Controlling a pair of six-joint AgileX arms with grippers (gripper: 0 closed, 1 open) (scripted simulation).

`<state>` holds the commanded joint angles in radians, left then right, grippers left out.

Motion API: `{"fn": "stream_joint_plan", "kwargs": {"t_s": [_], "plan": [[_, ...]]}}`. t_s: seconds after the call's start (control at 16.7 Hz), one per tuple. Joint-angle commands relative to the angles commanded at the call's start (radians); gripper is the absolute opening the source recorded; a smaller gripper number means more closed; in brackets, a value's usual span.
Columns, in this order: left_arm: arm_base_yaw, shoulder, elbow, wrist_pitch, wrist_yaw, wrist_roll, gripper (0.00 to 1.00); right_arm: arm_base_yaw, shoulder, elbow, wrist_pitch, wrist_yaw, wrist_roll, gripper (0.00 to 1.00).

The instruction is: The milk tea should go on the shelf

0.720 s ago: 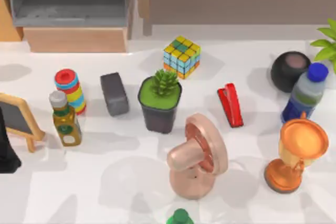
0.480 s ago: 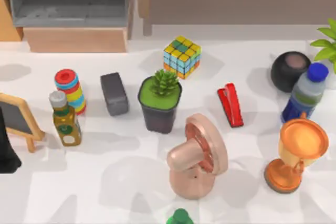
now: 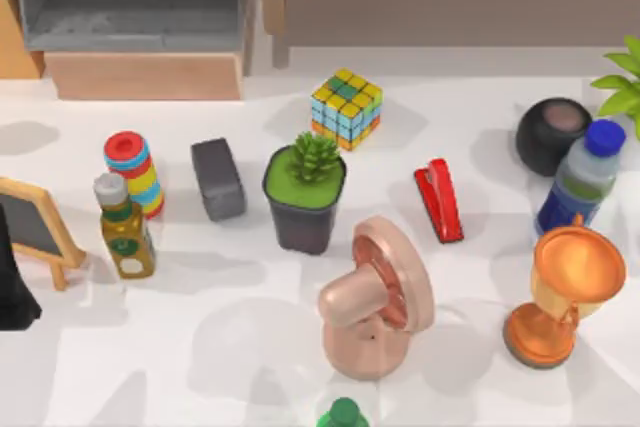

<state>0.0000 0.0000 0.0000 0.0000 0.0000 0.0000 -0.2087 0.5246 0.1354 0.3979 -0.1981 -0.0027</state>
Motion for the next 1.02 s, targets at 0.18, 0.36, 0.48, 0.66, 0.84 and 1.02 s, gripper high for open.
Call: {"fn": "stream_joint_plan", "kwargs": {"t_s": [0.18,0.36,0.48,0.66,0.84,1.02], "plan": [[0.0,0.0,0.0,0.0,0.0,0.0,1.0,-0.109,0.277,0.07,0.209,-0.105,0.0,1.0],[0.0,0.0,0.0,0.0,0.0,0.0,1.0,-0.224,0.566,0.145,0.428,-0.214,0.001,1.0],[0.0,0.0,0.0,0.0,0.0,0.0,1.0,-0.3,0.758,0.194,0.572,-0.287,0.002,1.0],[0.0,0.0,0.0,0.0,0.0,0.0,1.0,-0.408,1.03,0.264,0.779,-0.39,0.004,1.0],[0.0,0.0,0.0,0.0,0.0,0.0,1.0,-0.504,1.274,0.325,0.962,-0.481,0.006,1.0],[0.0,0.0,0.0,0.0,0.0,0.0,1.0,-0.583,1.473,0.375,1.11,-0.556,0.009,1.0]]}}
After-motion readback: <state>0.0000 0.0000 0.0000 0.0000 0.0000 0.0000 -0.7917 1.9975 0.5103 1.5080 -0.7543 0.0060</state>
